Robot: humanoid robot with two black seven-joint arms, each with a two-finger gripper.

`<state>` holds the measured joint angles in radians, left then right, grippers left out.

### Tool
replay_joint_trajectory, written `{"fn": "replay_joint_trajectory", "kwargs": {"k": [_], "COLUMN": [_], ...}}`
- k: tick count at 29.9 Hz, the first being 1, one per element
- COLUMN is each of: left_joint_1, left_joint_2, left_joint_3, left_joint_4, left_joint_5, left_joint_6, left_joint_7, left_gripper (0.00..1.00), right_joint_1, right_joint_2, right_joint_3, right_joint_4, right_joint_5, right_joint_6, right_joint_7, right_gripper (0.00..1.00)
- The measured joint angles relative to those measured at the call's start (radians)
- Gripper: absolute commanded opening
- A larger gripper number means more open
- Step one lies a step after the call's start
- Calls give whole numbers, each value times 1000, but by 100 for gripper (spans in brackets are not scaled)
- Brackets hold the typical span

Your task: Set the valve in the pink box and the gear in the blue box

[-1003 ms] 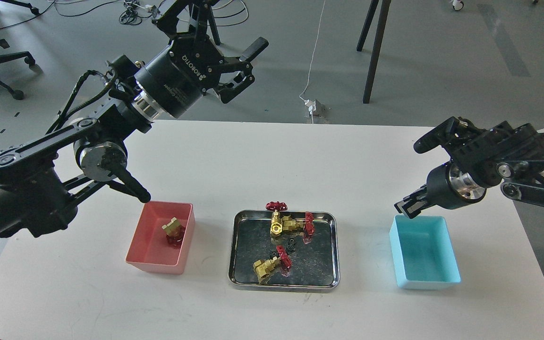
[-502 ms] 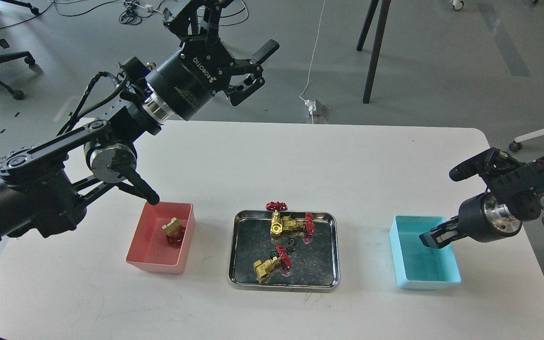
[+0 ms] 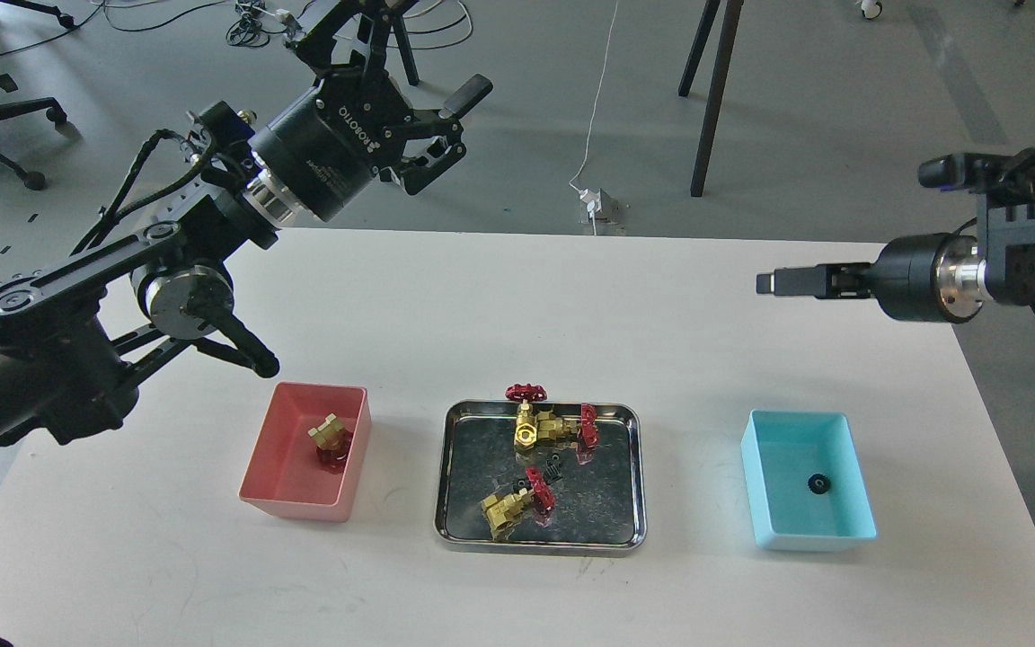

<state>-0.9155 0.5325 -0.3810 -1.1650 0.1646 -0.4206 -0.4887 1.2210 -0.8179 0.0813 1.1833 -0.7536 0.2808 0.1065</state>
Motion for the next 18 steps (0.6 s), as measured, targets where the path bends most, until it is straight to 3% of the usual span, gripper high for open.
{"fn": "replay_joint_trajectory", "kwargs": {"k": [3, 7, 9, 13, 18], "left_joint_1": [7, 30, 55, 119, 153], "left_joint_2": [-9, -28, -35, -38, -64], "left_joint_3": [-18, -78, -118, -184, -197], "left_joint_4": [82, 156, 168, 176, 215], "left_joint_5": [-39, -84, -97, -103, -101], "left_joint_6": [-53, -67, -68, -68, -68], "left_joint_7": [0, 0, 0, 0, 0], "left_gripper": [94, 94, 95, 99, 99], "right_joint_1": [-51, -155, -216, -298, -318], "right_joint_2": [70, 167, 228, 293, 305], "right_joint_3": [157, 320, 373, 419, 427], "right_joint_4": [-78, -216, -304, -421, -441], "right_joint_5": [314, 708, 842, 913, 917], "right_joint_6": [-18, 149, 190, 206, 208], "right_joint_7": [33, 118, 134, 140, 145], "right_gripper": [100, 100, 100, 100, 100]}}
